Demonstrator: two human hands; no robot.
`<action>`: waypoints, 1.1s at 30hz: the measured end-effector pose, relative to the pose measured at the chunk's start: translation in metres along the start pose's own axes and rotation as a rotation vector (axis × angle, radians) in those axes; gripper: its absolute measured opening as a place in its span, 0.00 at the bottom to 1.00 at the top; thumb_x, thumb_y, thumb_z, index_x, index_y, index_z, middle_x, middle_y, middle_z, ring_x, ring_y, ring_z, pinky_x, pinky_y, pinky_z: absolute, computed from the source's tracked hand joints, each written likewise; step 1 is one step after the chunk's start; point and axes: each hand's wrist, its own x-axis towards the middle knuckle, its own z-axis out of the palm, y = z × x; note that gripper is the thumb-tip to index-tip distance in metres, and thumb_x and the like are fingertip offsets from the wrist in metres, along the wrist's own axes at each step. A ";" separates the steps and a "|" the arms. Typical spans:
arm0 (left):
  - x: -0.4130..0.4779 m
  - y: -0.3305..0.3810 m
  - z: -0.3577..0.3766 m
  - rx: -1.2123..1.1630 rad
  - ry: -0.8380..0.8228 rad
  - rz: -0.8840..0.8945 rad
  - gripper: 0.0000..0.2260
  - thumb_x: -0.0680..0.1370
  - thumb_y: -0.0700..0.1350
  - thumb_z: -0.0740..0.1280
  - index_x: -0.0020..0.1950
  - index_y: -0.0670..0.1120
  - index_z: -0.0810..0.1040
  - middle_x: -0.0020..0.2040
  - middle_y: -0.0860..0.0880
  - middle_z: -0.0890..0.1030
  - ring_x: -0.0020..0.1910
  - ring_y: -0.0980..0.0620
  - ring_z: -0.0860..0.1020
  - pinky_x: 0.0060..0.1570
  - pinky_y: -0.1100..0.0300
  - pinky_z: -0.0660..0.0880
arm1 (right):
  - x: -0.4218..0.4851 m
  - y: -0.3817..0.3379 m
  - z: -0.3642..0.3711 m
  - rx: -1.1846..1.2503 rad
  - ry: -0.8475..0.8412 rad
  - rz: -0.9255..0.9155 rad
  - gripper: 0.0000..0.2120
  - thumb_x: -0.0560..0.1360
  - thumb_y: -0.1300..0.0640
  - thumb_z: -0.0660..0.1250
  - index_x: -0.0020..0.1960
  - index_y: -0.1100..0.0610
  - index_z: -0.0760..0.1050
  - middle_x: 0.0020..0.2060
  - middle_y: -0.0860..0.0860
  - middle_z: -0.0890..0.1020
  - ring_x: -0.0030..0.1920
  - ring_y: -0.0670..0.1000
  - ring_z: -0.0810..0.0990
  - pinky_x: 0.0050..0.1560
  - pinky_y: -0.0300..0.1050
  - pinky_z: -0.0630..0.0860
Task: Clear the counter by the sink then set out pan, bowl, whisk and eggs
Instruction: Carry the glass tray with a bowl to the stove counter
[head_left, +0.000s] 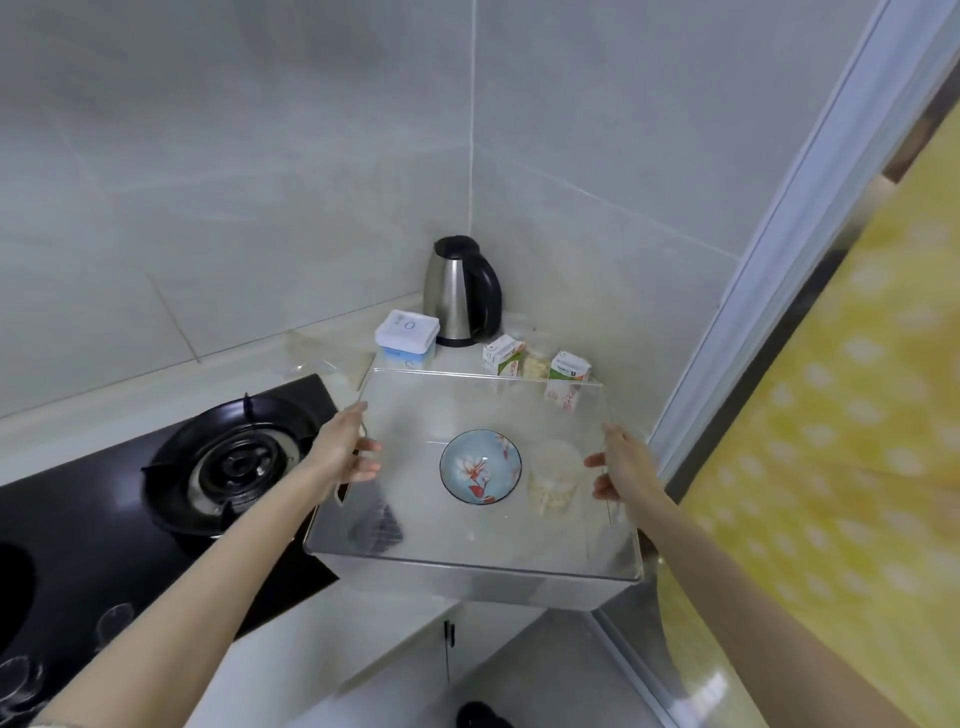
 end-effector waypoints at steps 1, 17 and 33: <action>0.013 0.007 0.003 0.005 0.009 -0.010 0.18 0.83 0.49 0.50 0.72 0.54 0.64 0.36 0.45 0.74 0.18 0.53 0.72 0.20 0.65 0.73 | 0.012 -0.004 0.004 0.007 -0.006 0.005 0.17 0.83 0.52 0.49 0.67 0.58 0.66 0.42 0.55 0.78 0.30 0.51 0.73 0.31 0.44 0.74; 0.158 0.074 0.033 0.152 0.033 -0.085 0.19 0.78 0.59 0.59 0.66 0.51 0.70 0.37 0.46 0.77 0.25 0.49 0.75 0.23 0.67 0.72 | 0.111 -0.012 0.054 0.187 0.044 0.116 0.14 0.83 0.53 0.48 0.56 0.59 0.69 0.39 0.54 0.76 0.28 0.50 0.68 0.25 0.42 0.68; 0.211 0.099 0.077 0.379 -0.125 0.132 0.18 0.83 0.52 0.50 0.69 0.51 0.70 0.37 0.48 0.77 0.27 0.52 0.74 0.28 0.66 0.73 | 0.127 0.005 0.066 0.356 0.343 0.201 0.17 0.82 0.50 0.50 0.61 0.58 0.72 0.36 0.52 0.78 0.32 0.51 0.71 0.39 0.49 0.69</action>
